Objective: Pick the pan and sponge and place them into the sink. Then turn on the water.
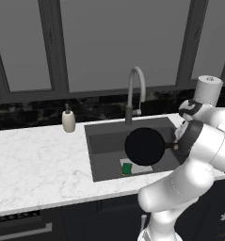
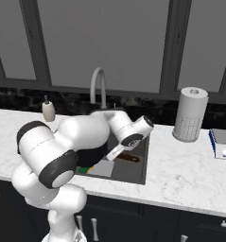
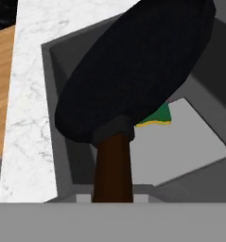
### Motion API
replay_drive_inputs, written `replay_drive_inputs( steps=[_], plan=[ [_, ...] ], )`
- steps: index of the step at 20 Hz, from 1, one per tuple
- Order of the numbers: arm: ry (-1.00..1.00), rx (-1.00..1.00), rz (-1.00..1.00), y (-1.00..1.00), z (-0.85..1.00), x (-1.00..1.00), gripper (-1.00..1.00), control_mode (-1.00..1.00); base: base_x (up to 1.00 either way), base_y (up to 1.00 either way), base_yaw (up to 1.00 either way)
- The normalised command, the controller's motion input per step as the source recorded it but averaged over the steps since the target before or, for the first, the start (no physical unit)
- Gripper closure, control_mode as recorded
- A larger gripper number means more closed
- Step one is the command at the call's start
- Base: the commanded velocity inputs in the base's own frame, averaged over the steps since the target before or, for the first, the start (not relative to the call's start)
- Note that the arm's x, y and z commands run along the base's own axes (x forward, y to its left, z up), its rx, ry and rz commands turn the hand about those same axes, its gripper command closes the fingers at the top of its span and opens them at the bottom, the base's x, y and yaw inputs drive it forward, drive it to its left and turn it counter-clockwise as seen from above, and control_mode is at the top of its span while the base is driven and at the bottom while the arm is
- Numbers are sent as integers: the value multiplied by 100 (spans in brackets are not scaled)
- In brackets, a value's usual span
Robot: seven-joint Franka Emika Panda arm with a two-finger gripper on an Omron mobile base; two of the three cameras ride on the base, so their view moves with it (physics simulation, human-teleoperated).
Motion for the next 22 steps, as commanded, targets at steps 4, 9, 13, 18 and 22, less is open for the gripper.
replay_drive_inputs(
  steps=[4, 9, 13, 18, 22],
  plan=[
    [6, 0, 16, 43, -31, 30, 100, -100, 0, 0, 0],
    [6, 0, 17, 19, -34, 31, 100, -100, 0, 0, 0],
    [0, 0, 4, 0, -29, 13, 100, -100, 0, 0, 0],
    [-1, 0, 0, 0, -30, 11, 100, -100, 0, 0, 0],
    [-3, 0, 0, 0, -32, 10, 100, -100, 0, 0, 0]
  ],
)
